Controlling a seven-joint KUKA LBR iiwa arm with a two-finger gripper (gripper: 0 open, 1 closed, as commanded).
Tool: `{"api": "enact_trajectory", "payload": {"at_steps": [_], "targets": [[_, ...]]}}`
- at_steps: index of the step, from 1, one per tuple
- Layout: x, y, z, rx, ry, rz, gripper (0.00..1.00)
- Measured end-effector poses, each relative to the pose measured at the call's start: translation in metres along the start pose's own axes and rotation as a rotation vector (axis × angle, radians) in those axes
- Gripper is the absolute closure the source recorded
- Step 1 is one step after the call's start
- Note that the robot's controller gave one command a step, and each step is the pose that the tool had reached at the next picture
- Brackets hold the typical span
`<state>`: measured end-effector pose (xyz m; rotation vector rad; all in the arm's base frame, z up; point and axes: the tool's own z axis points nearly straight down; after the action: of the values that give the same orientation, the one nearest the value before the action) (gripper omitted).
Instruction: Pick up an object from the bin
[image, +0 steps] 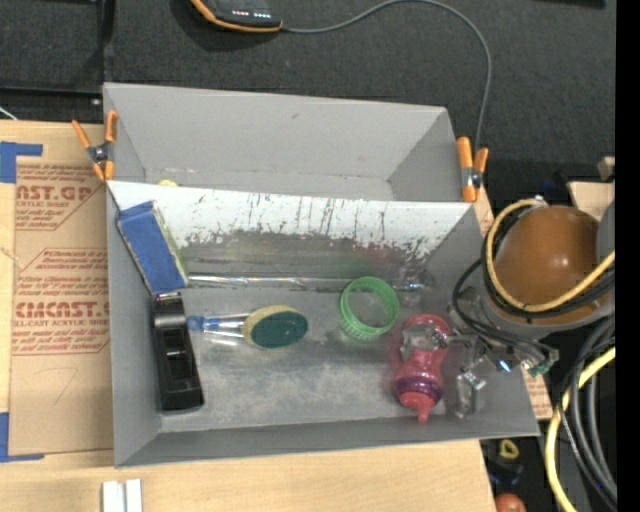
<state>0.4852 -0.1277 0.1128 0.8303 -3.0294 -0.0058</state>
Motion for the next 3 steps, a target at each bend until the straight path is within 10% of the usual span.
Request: {"api": "enact_trajectory", "payload": {"at_steps": [1,2,3], "targets": [[0.0065,-0.0043,0.0342,0.003,-0.014,-0.208,1.0],[0.0053,-0.0053,0.0333,0.007,-0.019,-0.207,0.0],[0.0061,-0.0048,0.0338,0.004,-0.016,-0.208,1.0]]}}
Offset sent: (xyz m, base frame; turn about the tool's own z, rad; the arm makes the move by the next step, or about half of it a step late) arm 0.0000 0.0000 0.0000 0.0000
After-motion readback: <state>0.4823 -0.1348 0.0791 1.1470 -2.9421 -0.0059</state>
